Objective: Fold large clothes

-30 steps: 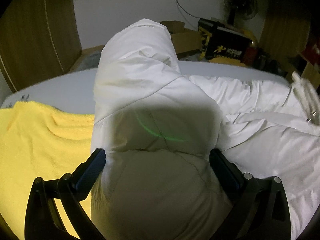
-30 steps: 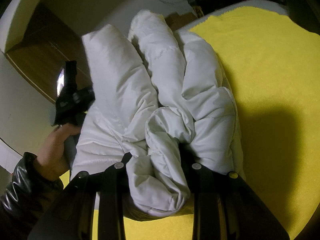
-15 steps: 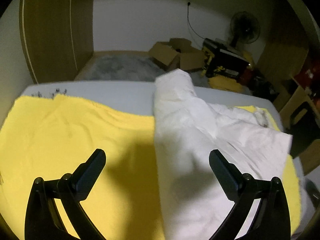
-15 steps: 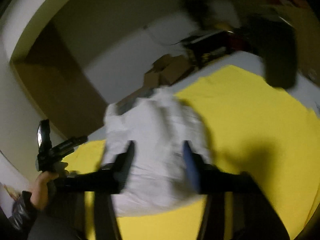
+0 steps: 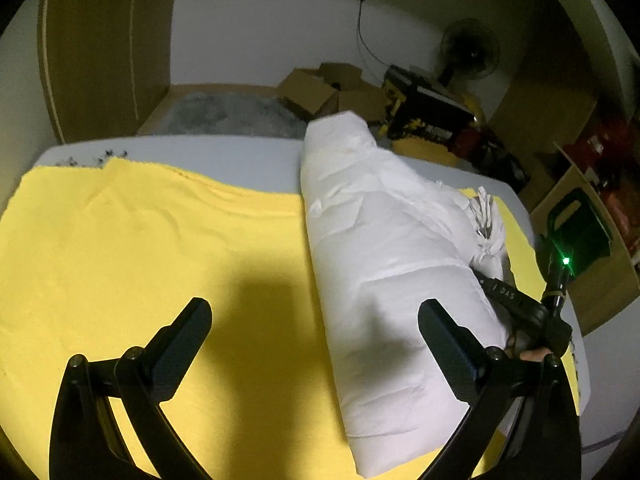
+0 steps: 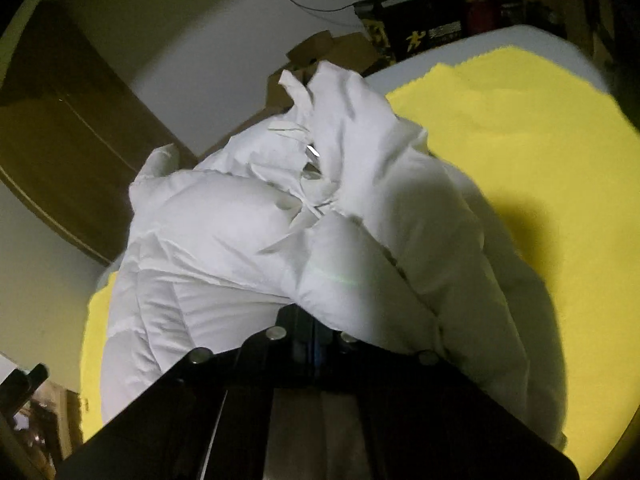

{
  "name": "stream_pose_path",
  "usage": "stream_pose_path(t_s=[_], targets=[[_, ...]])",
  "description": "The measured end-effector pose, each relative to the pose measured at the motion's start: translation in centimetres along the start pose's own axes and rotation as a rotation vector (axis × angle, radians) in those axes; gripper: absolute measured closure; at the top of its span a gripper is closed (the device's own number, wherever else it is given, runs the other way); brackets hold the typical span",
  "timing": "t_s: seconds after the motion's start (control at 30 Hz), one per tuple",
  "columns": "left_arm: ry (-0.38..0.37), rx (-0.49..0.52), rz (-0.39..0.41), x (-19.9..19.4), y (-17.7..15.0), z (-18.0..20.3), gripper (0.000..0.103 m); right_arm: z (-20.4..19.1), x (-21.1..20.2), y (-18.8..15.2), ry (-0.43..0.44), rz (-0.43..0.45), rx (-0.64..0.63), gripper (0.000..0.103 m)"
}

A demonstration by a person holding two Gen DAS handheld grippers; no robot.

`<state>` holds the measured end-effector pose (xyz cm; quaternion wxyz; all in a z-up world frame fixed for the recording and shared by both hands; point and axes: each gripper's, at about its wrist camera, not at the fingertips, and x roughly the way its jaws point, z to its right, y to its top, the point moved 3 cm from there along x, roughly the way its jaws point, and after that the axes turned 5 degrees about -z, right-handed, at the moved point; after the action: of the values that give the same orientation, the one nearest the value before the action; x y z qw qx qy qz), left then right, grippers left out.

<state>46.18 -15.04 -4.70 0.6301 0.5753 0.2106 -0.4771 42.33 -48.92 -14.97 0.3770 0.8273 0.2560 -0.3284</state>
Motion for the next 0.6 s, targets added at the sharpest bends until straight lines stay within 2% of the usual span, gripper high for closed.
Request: stream_pose_path(t_s=[0.3, 0.4, 0.5, 0.57, 0.6], targets=[[0.016, -0.046, -0.080, 2.9, -0.7, -1.6, 0.000, 1.9, 1.7, -0.1, -0.011, -0.026, -0.023, 0.103], [0.010, -0.077, -0.094, 1.8, -1.1, -2.7, 0.000, 1.6, 1.8, 0.3, -0.007, -0.030, -0.021, 0.103], [-0.019, -0.098, -0.093, -0.3, -1.7, -4.0, 0.000, -1.0, 1.3, -0.7, 0.003, -0.024, -0.025, 0.103], [-0.011, -0.105, -0.075, -1.5, -1.9, -4.8, 0.000, -1.7, -0.4, -0.8, 0.056, -0.032, -0.023, 0.085], [-0.010, -0.115, -0.069, -2.0, -2.0, -5.3, 0.000, -2.2, -1.8, -0.9, 0.108, -0.020, -0.018, 0.052]])
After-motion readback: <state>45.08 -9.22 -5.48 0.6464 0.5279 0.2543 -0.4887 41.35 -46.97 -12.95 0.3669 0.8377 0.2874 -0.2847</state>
